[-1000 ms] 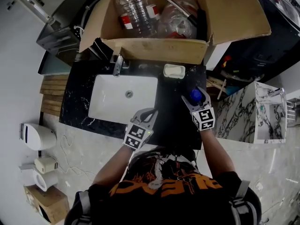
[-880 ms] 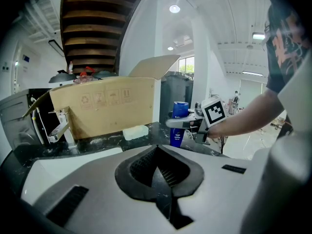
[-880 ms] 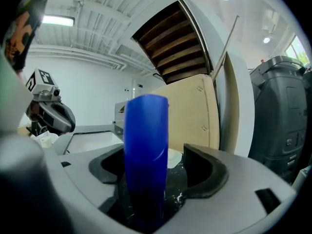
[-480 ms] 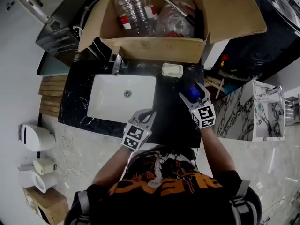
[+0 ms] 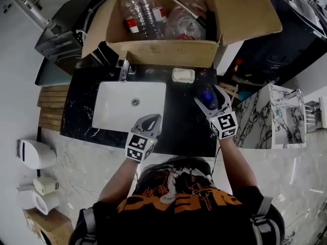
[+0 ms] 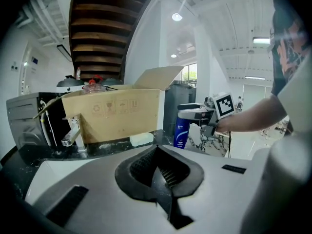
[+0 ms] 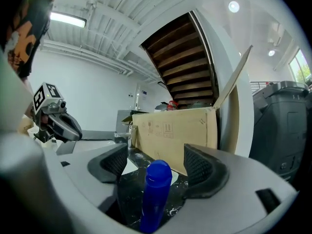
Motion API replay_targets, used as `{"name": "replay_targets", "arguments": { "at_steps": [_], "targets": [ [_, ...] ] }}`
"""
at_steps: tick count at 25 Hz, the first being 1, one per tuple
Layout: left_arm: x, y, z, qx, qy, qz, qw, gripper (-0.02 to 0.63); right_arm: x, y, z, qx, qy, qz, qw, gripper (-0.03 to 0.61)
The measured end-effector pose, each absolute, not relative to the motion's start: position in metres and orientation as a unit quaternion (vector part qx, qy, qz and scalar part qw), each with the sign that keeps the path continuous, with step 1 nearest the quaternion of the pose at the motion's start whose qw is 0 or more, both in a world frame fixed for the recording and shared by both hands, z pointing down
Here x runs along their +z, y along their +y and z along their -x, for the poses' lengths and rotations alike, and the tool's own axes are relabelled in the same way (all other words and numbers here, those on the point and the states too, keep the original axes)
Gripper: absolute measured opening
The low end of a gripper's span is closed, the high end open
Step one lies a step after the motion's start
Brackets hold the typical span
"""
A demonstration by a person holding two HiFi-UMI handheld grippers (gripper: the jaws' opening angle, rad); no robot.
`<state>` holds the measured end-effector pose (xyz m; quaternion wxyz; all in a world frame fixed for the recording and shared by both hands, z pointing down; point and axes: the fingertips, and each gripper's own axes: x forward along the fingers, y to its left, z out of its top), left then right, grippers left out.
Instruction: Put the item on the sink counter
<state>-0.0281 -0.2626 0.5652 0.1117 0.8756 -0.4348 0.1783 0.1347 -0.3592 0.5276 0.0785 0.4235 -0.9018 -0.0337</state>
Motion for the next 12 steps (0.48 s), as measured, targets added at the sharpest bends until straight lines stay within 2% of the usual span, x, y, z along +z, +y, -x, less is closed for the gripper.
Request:
{"name": "replay_targets", "arguments": {
  "at_steps": [3, 7, 12],
  "targets": [
    [0.555, -0.255, 0.023, 0.166, -0.425, -0.884, 0.104, 0.018, 0.508, -0.345, -0.134, -0.044, -0.899, -0.43, 0.07, 0.355],
    [0.543, -0.244, 0.017, 0.151, -0.412, -0.893, 0.096, 0.018, 0.488, -0.323, -0.135, -0.05, -0.895, -0.44, 0.062, 0.274],
    [0.526, -0.228, 0.014, 0.134, -0.395, -0.904, 0.087, 0.018, 0.474, -0.295, -0.141, -0.046, -0.887, -0.455, 0.053, 0.235]
  ]
}}
